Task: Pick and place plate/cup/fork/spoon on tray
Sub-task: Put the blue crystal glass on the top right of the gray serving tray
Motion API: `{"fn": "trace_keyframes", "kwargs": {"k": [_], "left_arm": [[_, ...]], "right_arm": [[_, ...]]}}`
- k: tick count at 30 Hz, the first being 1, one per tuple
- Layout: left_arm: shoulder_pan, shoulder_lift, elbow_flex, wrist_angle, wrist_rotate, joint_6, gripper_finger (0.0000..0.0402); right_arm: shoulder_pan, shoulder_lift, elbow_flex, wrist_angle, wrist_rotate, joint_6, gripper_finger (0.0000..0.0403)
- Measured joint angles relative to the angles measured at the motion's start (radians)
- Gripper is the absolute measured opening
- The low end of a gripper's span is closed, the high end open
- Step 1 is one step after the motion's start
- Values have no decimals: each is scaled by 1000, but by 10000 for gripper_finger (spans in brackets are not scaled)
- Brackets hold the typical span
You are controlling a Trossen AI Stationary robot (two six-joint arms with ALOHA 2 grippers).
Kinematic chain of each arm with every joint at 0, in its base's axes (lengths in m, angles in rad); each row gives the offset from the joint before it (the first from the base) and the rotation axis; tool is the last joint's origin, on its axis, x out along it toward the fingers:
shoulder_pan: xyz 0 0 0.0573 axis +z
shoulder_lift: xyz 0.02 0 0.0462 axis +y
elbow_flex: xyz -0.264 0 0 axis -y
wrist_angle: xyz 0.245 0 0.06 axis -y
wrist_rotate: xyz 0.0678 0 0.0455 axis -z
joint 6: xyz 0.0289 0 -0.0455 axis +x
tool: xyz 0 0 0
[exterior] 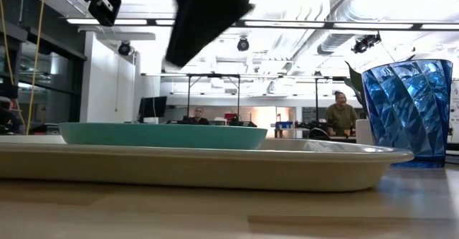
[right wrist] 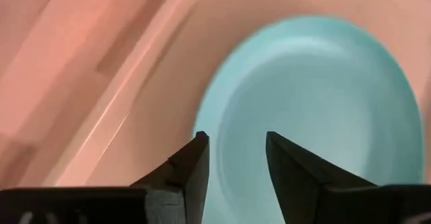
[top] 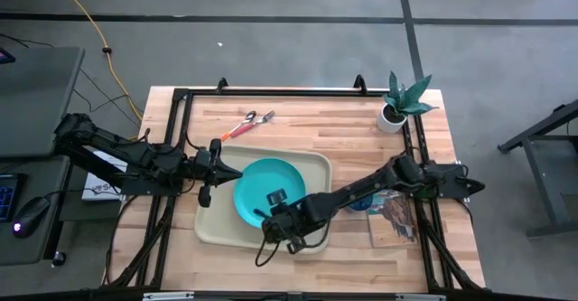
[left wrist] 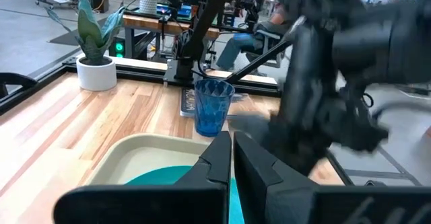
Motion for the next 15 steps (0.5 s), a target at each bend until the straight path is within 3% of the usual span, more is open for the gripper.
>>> {"fn": "trace_keyframes", "kwargs": {"k": [4,7,15], "left_arm": [[0,0,0,-6,0,-2,0],[0,0,0,-17,11,-5,0],[0,0,0,-23,12,-18,0]], "right_arm": [[3,-84,-11,-132,13,123,135],[20,-151,-78,-192,81,215,133],[98,-491,-520,-223,266,618,133]]}}
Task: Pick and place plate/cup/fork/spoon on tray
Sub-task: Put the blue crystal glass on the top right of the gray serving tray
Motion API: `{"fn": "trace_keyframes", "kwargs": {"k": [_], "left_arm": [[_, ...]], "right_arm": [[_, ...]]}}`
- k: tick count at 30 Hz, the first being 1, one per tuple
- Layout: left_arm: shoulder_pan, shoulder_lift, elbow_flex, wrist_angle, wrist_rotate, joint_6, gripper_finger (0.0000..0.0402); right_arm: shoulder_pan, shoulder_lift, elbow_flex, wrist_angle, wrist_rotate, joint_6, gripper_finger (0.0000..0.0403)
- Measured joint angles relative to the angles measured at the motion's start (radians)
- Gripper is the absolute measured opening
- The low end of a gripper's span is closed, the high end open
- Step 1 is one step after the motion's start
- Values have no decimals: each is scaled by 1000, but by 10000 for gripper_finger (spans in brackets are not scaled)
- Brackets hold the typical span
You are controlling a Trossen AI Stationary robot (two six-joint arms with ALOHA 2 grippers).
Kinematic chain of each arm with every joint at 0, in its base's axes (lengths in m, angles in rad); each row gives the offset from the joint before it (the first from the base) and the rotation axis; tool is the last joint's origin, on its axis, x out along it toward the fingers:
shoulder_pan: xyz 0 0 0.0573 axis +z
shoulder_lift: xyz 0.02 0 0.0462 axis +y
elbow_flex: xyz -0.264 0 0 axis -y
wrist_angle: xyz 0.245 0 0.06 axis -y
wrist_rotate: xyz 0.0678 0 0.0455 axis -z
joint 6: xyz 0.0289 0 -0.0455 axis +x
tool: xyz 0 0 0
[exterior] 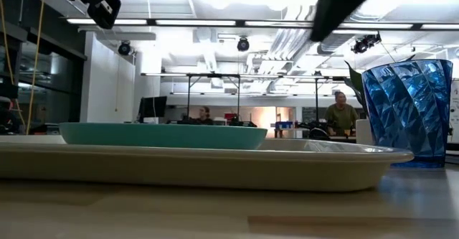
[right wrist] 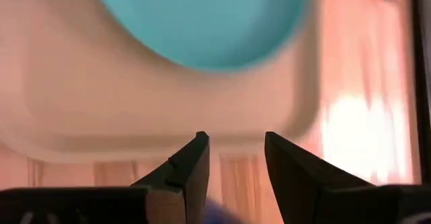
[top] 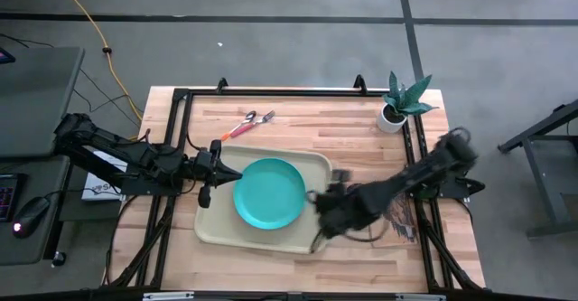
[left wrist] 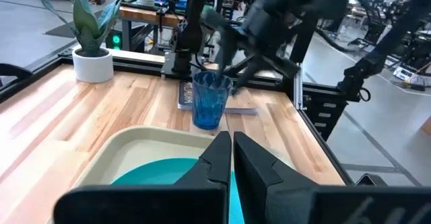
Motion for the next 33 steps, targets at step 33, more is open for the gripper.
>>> {"fn": "trace_keyframes", "kwargs": {"k": [33], "left_arm": [[-23,0,0,-4,29,-53,0]], "right_arm": [[4,-524,-540,55,-228,966,134]]}}
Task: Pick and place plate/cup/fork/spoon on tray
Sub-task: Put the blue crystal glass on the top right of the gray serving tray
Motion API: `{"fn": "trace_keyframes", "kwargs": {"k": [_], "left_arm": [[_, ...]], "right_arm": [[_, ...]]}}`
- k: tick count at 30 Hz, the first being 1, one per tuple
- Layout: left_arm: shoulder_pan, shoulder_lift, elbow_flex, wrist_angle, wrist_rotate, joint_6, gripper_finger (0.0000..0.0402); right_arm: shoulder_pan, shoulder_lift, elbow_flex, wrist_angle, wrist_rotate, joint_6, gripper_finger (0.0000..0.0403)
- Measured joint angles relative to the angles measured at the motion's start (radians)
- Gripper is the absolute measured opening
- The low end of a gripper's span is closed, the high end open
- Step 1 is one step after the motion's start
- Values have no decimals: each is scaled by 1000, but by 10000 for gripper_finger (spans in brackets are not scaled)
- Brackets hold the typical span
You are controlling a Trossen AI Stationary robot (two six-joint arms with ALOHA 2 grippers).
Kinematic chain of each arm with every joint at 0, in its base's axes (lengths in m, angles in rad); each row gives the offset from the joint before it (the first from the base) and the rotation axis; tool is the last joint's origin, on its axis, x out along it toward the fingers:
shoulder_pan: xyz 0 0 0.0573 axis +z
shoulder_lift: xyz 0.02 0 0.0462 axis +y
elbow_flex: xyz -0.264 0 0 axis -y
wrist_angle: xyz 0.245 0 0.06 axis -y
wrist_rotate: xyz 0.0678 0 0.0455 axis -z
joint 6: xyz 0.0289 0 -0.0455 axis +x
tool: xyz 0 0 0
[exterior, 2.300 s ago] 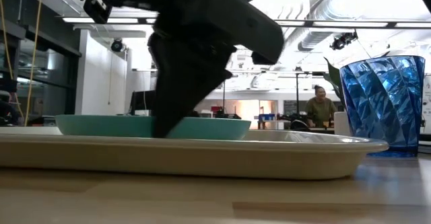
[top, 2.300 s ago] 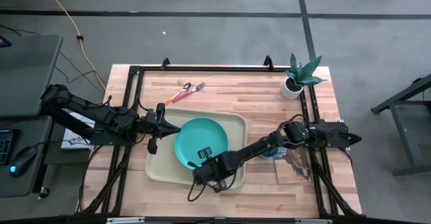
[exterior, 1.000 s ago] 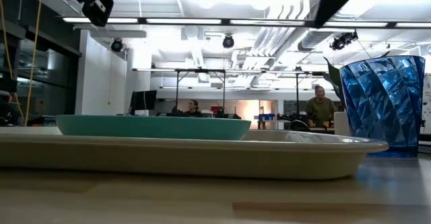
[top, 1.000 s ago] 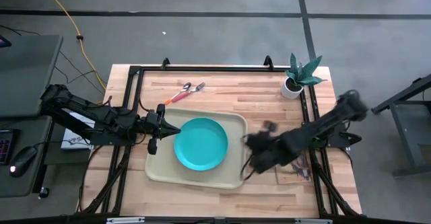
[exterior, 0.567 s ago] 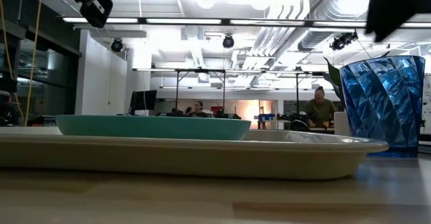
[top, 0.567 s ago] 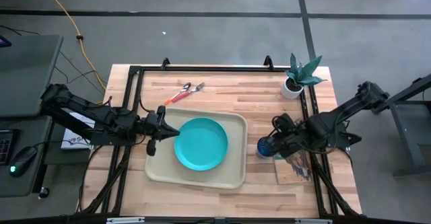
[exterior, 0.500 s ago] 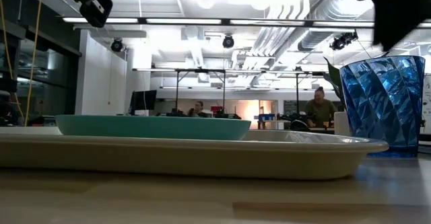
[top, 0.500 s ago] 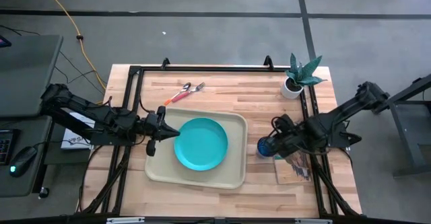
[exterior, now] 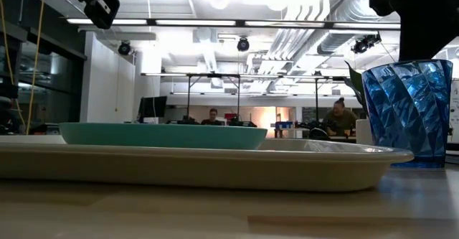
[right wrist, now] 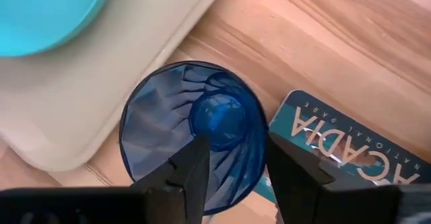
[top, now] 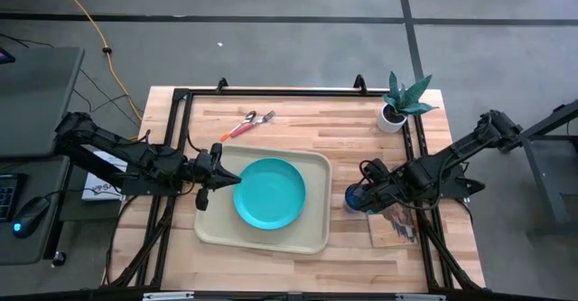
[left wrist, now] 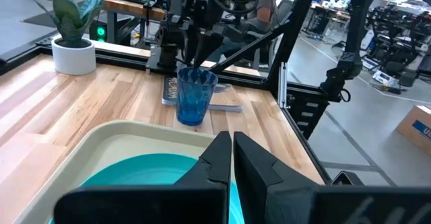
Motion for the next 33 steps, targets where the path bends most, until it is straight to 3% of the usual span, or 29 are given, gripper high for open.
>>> {"fn": "trace_keyframes", "kwargs": {"k": [13,19,33], "left_arm": [[0,0,0,-52,20,-27,0],[0,0,0,-52,20,-27,0],[0,0,0,-51,23,-27,0]], "right_arm": [[0,13,1,-43,43,-27,134],[0,74,1,-11,-8,-103,134],[0,114,1,13,-12,-133,133]]}}
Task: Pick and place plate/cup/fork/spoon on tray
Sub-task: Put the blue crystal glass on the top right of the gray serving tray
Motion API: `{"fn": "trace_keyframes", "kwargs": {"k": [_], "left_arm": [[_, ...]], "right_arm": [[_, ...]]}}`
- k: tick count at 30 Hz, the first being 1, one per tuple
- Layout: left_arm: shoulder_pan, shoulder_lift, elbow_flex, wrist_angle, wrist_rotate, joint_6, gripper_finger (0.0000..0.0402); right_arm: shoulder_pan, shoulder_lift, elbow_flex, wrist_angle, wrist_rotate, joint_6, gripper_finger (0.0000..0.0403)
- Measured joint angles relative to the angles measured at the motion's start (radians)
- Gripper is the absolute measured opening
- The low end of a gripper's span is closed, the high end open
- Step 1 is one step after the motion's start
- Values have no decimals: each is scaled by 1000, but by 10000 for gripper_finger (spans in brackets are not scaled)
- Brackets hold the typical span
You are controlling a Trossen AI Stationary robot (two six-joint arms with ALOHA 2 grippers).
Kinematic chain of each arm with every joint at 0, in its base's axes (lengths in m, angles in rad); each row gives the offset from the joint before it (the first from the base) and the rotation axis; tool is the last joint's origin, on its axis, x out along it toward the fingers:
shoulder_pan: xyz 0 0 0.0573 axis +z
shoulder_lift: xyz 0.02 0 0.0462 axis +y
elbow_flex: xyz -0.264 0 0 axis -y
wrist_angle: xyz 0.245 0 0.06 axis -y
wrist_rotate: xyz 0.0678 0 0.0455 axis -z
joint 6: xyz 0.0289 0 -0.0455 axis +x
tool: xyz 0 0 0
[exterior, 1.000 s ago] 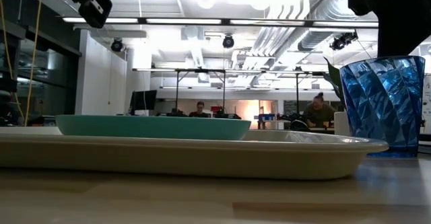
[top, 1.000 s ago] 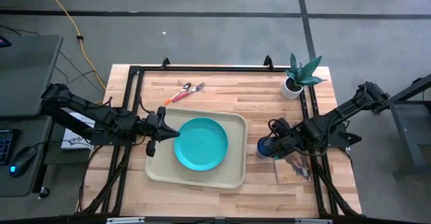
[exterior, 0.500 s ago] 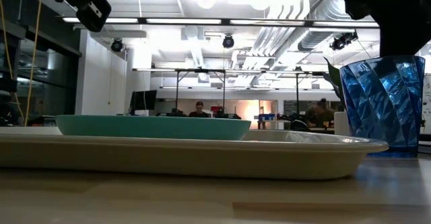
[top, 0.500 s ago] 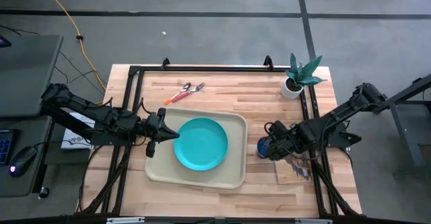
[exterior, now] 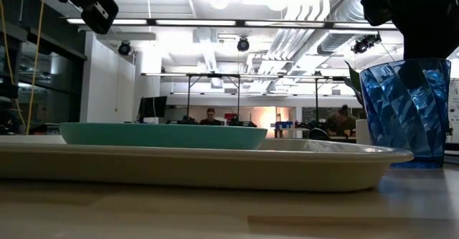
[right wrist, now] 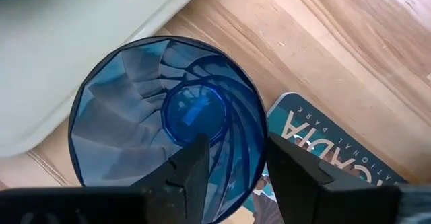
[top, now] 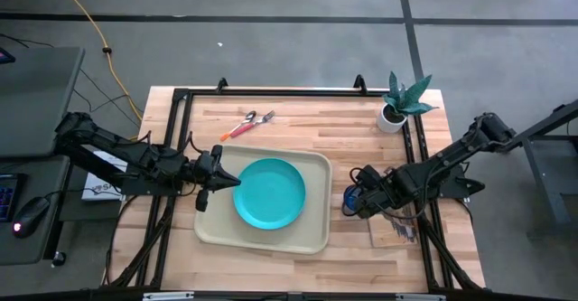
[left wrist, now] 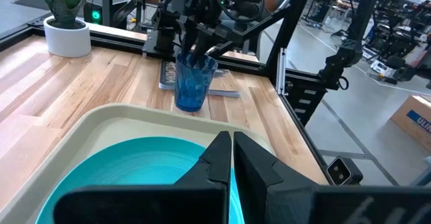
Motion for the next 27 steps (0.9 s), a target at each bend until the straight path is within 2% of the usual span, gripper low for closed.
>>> {"fn": "trace_keyframes", "kwargs": {"k": [19,22,25,27], "left_arm": [[0,0,0,0,0,0,0],[0,0,0,0,0,0,0],[0,0,0,0,-1,0,0],[0,0,0,0,-1,0,0]], "right_arm": [[0,0,0,-1,-8,-21,78],[0,0,0,-3,-8,-25,54],[0,-2,0,3,-7,-57,14],[-1,-10,8,-6,-3,-66,8]]}}
